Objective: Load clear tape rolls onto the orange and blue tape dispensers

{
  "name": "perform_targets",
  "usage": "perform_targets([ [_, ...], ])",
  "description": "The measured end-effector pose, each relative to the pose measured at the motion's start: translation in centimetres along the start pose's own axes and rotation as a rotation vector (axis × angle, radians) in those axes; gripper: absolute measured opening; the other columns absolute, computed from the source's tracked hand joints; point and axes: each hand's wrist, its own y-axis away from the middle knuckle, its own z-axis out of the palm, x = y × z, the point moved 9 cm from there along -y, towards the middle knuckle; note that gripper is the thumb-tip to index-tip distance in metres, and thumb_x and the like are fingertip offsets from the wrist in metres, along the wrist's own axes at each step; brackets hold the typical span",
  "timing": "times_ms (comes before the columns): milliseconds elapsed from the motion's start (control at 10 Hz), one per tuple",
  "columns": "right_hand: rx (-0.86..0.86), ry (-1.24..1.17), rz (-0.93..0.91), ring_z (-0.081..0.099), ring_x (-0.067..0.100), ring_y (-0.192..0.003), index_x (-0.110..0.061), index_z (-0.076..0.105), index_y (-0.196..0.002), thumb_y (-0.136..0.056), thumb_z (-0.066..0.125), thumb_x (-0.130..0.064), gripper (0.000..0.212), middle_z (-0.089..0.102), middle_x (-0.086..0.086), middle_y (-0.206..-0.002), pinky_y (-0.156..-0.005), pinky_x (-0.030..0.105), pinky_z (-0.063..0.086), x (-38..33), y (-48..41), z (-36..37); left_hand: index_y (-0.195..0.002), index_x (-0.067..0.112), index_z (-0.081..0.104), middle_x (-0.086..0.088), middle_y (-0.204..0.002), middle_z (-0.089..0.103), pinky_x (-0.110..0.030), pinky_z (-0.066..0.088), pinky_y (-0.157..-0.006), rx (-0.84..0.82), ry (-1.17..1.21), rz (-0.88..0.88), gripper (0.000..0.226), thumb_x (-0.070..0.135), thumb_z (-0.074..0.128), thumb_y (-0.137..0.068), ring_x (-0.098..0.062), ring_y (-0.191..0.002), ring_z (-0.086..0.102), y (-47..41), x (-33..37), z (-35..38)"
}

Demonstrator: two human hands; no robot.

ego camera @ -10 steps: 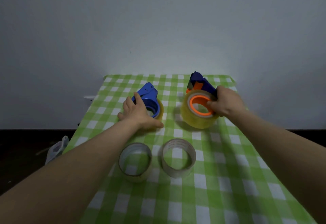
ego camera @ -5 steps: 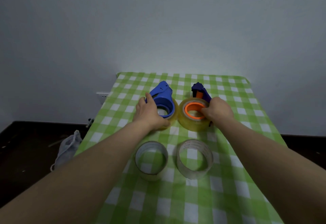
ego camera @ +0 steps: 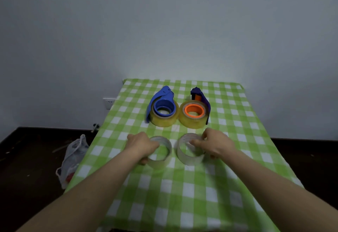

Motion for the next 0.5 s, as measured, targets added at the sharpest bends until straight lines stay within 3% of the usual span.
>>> perform_targets([
  [100, 0.081, 0.009, -0.042, 0.067, 0.026, -0.082, -0.012, 0.056, -0.092, -0.088, 0.046, -0.028, 0.019, 0.068, 0.006, -0.095, -0.070, 0.033, 0.054, -0.4, 0.5, 0.0, -0.106, -0.002, 0.058, -0.024, -0.110, 0.060, -0.032, 0.054, -0.046, 0.041, 0.147, -0.006, 0.022, 0.005, 0.044, -0.090, -0.035, -0.065, 0.070, 0.1, -0.6, 0.1],
  [200, 0.182, -0.069, -0.005, 0.068, 0.028, -0.081, -0.015, 0.053, -0.085, -0.088, 0.042, -0.024, 0.015, 0.068, 0.007, -0.092, -0.072, 0.035, 0.056, 0.2, 0.2, -1.6, -0.087, -0.001, 0.059, -0.018, -0.080, 0.062, -0.032, 0.051, -0.045, 0.110, 0.339, 0.002, 0.012, 0.001, 0.048, -0.087, -0.035, -0.063, 0.069, -0.3, 0.3, -0.7],
  [300, 0.193, -0.075, 0.054, 0.068, 0.029, -0.084, -0.015, 0.048, -0.078, -0.089, 0.042, -0.022, 0.014, 0.067, 0.009, -0.093, -0.071, 0.032, 0.052, 1.0, -0.4, -2.4, -0.094, -0.001, 0.059, -0.013, -0.078, 0.061, -0.033, 0.057, -0.051, 0.104, 0.490, -0.034, 0.011, 0.002, 0.050, -0.088, -0.029, -0.055, 0.066, -1.2, 1.4, 0.0],
  [400, 0.150, -0.097, 0.084, 0.068, 0.029, -0.083, -0.017, 0.042, -0.063, -0.091, 0.040, -0.021, 0.029, 0.065, 0.009, -0.083, -0.067, 0.030, 0.049, 1.6, -1.1, -1.2, -0.104, -0.006, 0.059, -0.022, -0.102, 0.064, -0.034, 0.059, -0.053, 0.037, 0.609, -0.063, 0.019, 0.001, 0.053, -0.087, -0.033, -0.068, 0.068, -2.0, 1.9, 2.2],
  [500, 0.115, -0.178, 0.105, 0.067, 0.028, -0.072, -0.015, 0.045, -0.063, -0.096, 0.032, -0.036, 0.042, 0.066, 0.009, -0.074, -0.072, 0.034, 0.055, 1.7, -1.5, -0.8, -0.112, -0.008, 0.056, -0.020, -0.094, 0.061, -0.028, 0.054, -0.047, 0.036, 0.709, -0.077, 0.034, 0.013, 0.060, -0.086, -0.032, -0.068, 0.066, -1.8, 1.7, 2.5],
])
